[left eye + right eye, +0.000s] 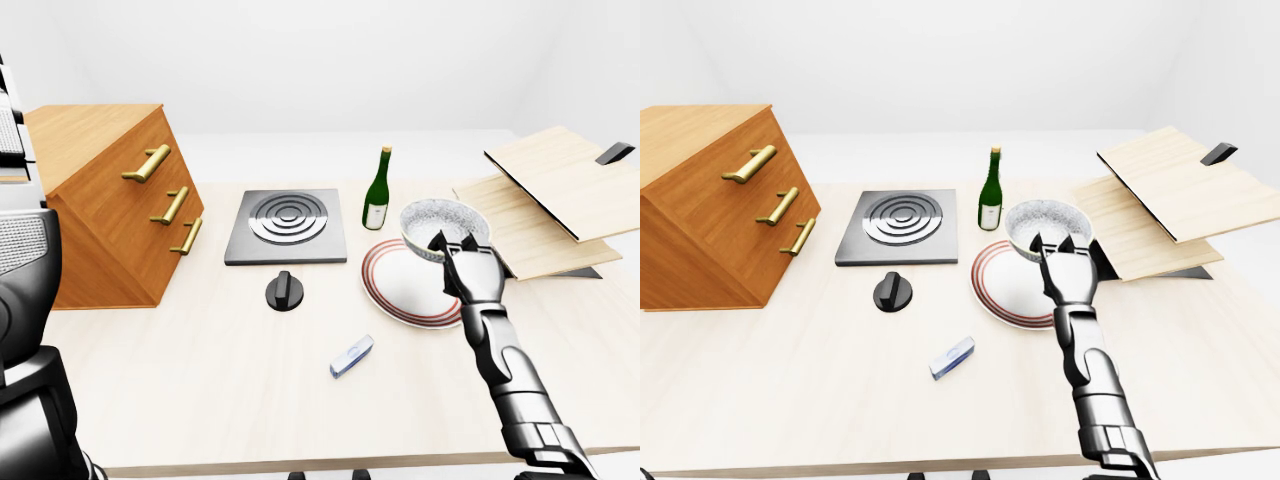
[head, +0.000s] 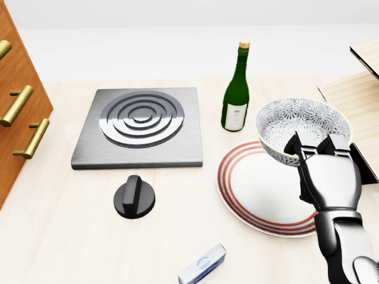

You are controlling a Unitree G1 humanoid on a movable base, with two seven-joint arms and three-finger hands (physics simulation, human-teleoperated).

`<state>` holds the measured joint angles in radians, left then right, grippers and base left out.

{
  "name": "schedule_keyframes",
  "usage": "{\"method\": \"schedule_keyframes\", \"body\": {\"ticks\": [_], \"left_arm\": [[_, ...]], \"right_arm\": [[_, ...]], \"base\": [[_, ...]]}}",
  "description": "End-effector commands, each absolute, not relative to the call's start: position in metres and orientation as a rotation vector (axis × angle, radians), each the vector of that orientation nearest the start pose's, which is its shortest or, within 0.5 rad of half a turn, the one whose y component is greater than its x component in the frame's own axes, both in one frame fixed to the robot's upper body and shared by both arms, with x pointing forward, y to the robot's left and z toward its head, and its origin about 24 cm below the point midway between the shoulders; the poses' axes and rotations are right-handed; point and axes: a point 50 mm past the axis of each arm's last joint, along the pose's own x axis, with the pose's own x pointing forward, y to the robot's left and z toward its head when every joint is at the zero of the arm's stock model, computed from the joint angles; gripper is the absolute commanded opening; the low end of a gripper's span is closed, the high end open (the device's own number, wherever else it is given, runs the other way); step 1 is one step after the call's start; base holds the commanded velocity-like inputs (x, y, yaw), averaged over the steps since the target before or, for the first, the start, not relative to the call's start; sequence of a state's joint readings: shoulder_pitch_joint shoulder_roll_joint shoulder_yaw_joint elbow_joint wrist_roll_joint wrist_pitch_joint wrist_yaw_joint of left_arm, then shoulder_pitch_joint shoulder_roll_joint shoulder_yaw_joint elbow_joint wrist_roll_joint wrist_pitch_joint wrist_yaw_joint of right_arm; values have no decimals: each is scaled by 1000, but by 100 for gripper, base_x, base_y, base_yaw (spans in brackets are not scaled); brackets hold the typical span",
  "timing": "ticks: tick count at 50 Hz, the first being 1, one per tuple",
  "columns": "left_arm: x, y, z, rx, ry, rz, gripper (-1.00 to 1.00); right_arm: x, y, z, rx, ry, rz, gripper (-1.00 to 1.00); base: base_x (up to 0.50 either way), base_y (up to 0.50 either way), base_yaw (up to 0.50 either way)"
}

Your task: Pick up the akita bowl and put it on the plate.

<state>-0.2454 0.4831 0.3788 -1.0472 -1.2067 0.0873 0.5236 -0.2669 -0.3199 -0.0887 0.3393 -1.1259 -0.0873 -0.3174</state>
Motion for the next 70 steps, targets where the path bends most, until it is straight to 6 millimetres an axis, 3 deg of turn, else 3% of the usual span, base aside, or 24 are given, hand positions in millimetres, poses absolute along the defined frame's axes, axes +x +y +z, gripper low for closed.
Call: {"method": "schedule_keyframes", "body": {"ticks": [1,20,40,51,52,53,70], "left_arm": [[149,194,297,-645,-923,-225,100],[149,193,296,-646,-923,-219,100],[149,192,297,-644,-909,-239,100],[149,193,297,-647,-914,-235,100],[149,193,298,-650,-915,-239,100],[149,193,297,-650,-916,-235,100],[149,194,298,-652,-923,-230,100]], "right_arm": [[296,-219,60,-1458,-186,-230,-98],[289,-216,36,-1471,-135,-186,-98],[292,-219,51,-1425,-154,-222,-98],[291,-217,47,-1407,-139,-207,-97],[290,-217,47,-1399,-138,-209,-65],[290,-217,48,-1406,-148,-218,95],[291,-219,52,-1377,-131,-208,100]], "base": [[0,0,0],[0,0,0],[0,0,0],[0,0,0],[0,0,0],[0,0,0],[0,0,0]]}}
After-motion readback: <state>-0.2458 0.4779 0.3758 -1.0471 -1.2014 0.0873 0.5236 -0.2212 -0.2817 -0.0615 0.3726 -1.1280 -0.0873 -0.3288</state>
